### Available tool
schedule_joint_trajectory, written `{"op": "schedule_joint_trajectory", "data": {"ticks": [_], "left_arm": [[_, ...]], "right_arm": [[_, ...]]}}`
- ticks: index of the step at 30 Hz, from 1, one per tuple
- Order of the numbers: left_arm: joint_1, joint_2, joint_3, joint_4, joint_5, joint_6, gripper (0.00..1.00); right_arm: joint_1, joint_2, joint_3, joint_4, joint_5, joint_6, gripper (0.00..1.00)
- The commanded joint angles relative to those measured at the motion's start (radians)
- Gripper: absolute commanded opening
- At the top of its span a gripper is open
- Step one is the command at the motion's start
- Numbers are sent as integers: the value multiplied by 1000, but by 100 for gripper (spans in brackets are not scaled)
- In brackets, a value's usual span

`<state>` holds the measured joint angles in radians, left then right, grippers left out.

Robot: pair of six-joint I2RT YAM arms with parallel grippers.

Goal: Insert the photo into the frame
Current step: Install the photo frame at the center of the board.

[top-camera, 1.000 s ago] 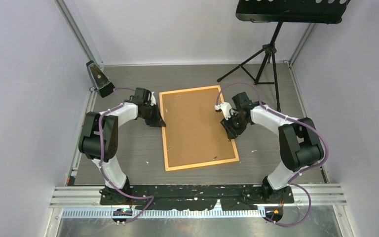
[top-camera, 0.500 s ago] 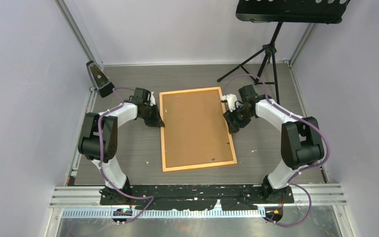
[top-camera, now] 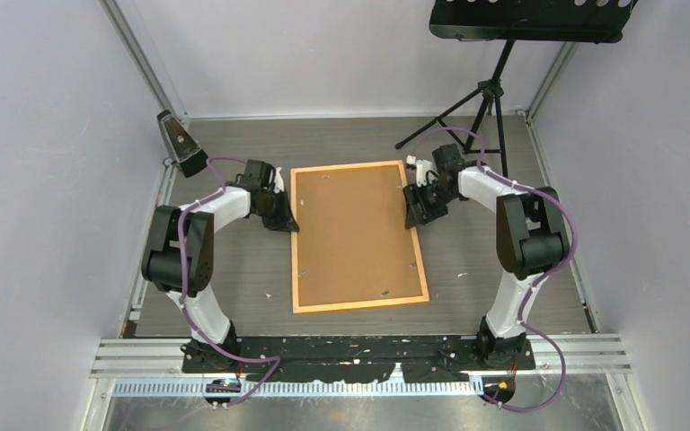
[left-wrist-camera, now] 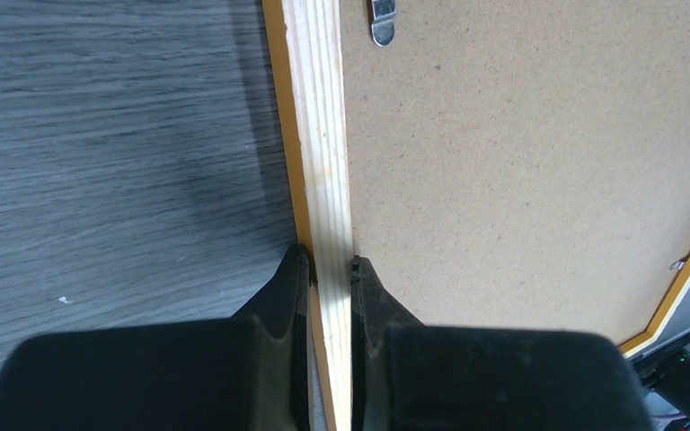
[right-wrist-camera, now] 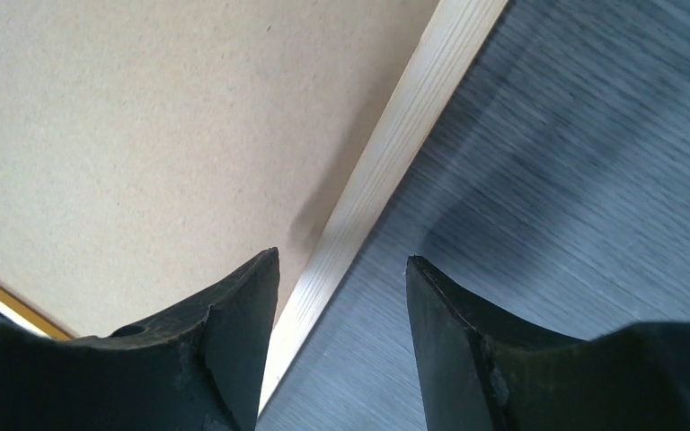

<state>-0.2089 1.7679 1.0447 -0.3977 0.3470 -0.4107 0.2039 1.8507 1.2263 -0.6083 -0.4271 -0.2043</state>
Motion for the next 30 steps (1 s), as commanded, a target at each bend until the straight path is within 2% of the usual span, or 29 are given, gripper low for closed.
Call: {"op": "schedule_joint_trajectory", "data": {"ticks": [1, 4, 5, 7, 10, 12, 13, 15, 20, 30], "left_arm": [[-26, -51, 41, -11, 52, 54, 0], [-33, -60, 50, -28, 56, 78, 11], [-34, -64, 51, -36, 57, 86, 16], [-36, -74, 56, -58, 57, 104, 34], [-47, -83, 76, -126, 54, 152, 66], [-61, -90, 92, -191, 52, 201, 82], [-69, -97, 94, -216, 50, 229, 86], [-92, -116, 82, -259, 46, 274, 90], [-163, -180, -6, -282, 16, 355, 91], [-294, -209, -104, -263, -35, 405, 82]], "right_arm": [[7, 33, 41, 51, -3, 69, 60], [8, 48, 29, 74, 21, 82, 51], [9, 50, 25, 79, 29, 88, 44], [6, 50, 12, 90, 38, 95, 32], [6, 31, -16, 97, 52, 104, 21], [7, 5, -34, 100, 61, 106, 16], [7, -10, -39, 101, 62, 109, 14], [6, -35, -55, 108, 62, 113, 11], [6, -60, -53, 100, 80, 100, 8], [-8, -51, 3, 96, 112, 93, 6]]}}
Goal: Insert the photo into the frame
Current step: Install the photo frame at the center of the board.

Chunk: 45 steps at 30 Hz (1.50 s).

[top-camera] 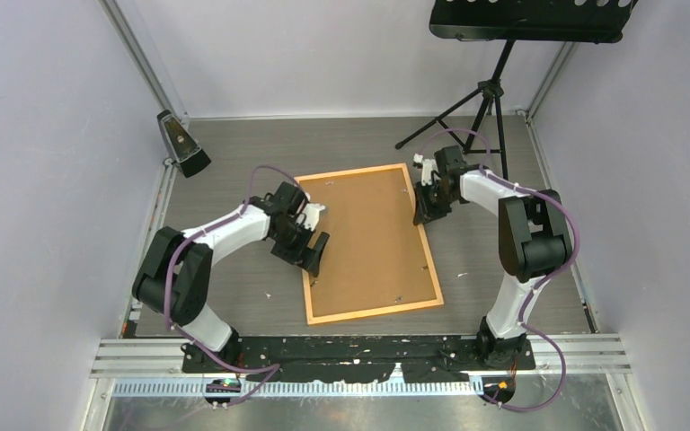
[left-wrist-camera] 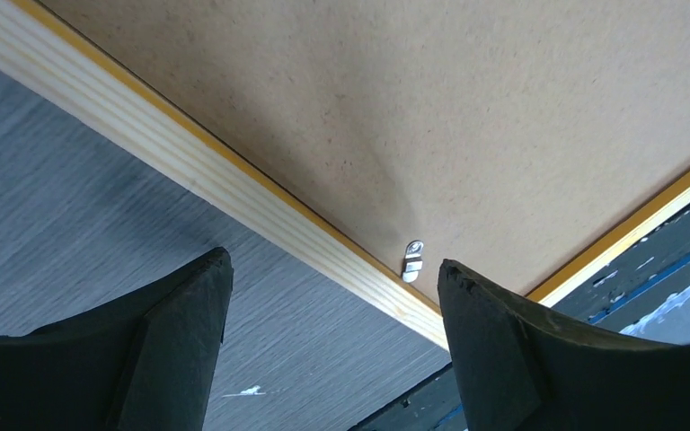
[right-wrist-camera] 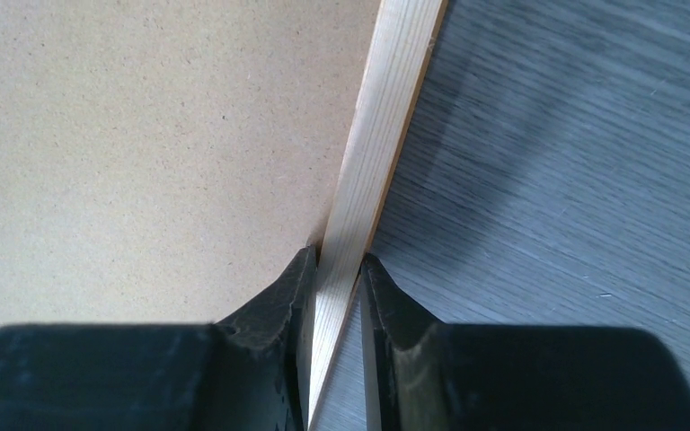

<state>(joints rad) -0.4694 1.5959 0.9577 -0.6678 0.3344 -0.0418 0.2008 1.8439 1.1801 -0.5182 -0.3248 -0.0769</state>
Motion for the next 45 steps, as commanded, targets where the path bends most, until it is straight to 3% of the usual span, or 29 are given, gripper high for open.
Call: {"op": "schedule_joint_trajectory", "data": {"ticks": [1, 15, 31, 38, 45], "left_arm": [[-47, -36, -21, 10, -26, 36, 82], [-134, -17, -27, 16, -69, 13, 76], [-201, 68, 39, 1, -110, -57, 78], [-203, 95, 49, -13, -139, -70, 70], [-227, 95, 41, -12, -178, -76, 71]], "right_arm": [[-8, -40, 56, 5, 10, -33, 6], [-16, 7, 118, -11, 11, -29, 6], [-18, 9, 111, -16, -13, -20, 6], [-17, 3, 112, -18, -23, -22, 6], [-22, 11, 122, -18, -27, -20, 6]]}}
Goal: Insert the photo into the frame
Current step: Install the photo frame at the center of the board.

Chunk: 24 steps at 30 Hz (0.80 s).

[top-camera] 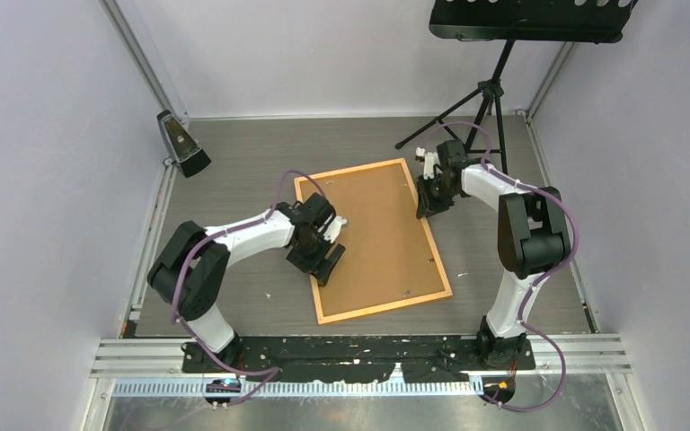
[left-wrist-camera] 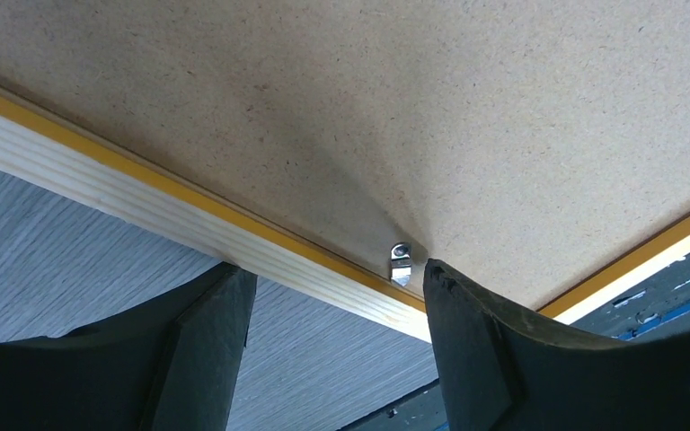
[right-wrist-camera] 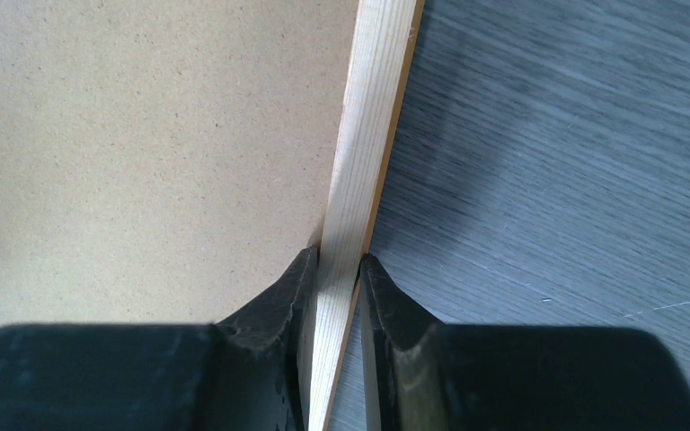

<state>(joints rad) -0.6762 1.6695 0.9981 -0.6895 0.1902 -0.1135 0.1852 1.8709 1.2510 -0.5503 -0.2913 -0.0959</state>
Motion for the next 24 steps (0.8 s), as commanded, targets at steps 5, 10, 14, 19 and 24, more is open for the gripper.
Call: {"op": "schedule_joint_trajectory", "data": {"ticks": [5, 10, 14, 19, 24], "left_arm": [[-23, 68, 28, -13, -35, -2, 69], [-30, 69, 29, -14, -38, -1, 59], [-33, 77, 34, -18, -35, 5, 54], [-33, 55, 36, -12, -37, 13, 50], [-33, 20, 39, -9, -21, 20, 73]], "right_arm": [[-7, -17, 69, 7, -61, -4, 6], [-19, -17, 82, -3, -64, -15, 6], [-23, -15, 91, -7, -73, -18, 6], [-24, -11, 83, -11, -81, -20, 6], [-23, -10, 70, -7, -86, -19, 6]]}}
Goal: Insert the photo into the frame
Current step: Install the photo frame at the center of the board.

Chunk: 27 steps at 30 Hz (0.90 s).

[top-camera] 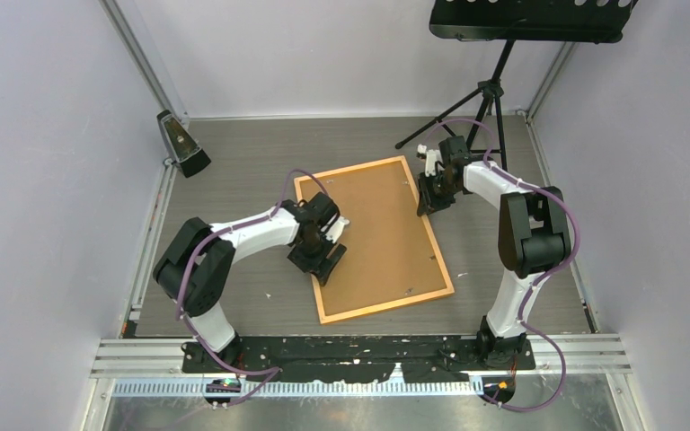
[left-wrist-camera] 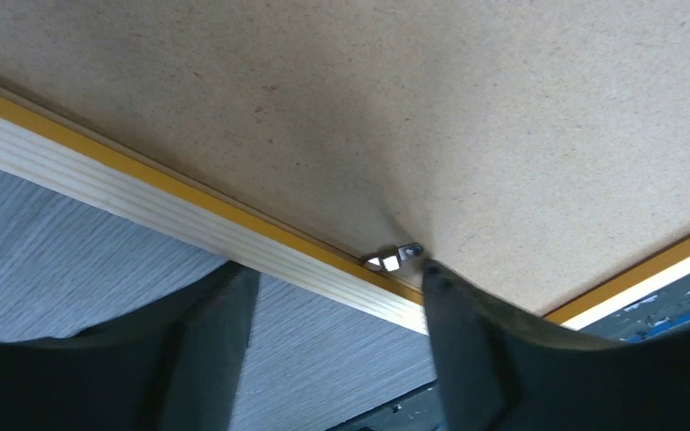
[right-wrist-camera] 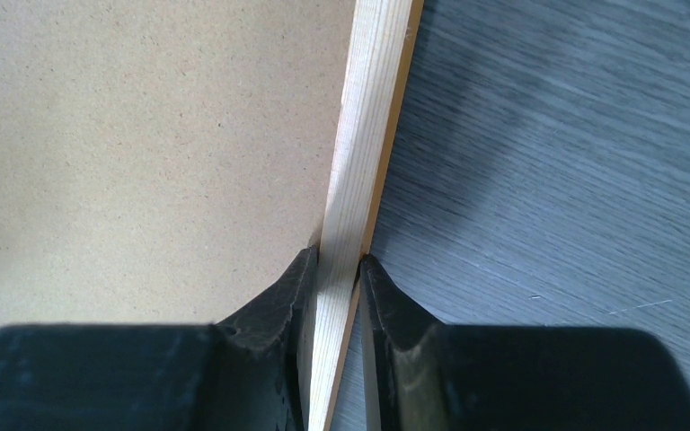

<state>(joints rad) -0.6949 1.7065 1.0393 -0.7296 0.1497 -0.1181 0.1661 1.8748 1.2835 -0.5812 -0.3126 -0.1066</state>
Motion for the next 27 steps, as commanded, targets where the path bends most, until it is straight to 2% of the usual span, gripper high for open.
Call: {"op": "schedule_joint_trajectory", "data": {"ticks": [1, 4, 7, 11, 16, 21, 27], "left_arm": [[-14, -23, 4, 24, 30, 25, 80], [-13, -47, 27, 5, 44, 26, 90], [12, -78, 50, -4, 37, 26, 92], [146, -43, 130, -41, 66, 7, 90], [317, 88, 264, -79, 109, -42, 87], [374, 236, 437, -116, 108, -92, 87], [381, 356, 582, -157, 112, -149, 84]], "right_arm": [[-5, -14, 33, 27, -66, -7, 6], [-5, -14, 20, 34, -66, -6, 6], [-5, -14, 6, 40, -67, -4, 6], [-5, -19, -12, 48, -70, -2, 6], [-5, -35, -43, 51, -76, -12, 6], [-5, -63, -96, 43, -93, -26, 6], [-4, -130, -189, 38, -120, -42, 6]]}}
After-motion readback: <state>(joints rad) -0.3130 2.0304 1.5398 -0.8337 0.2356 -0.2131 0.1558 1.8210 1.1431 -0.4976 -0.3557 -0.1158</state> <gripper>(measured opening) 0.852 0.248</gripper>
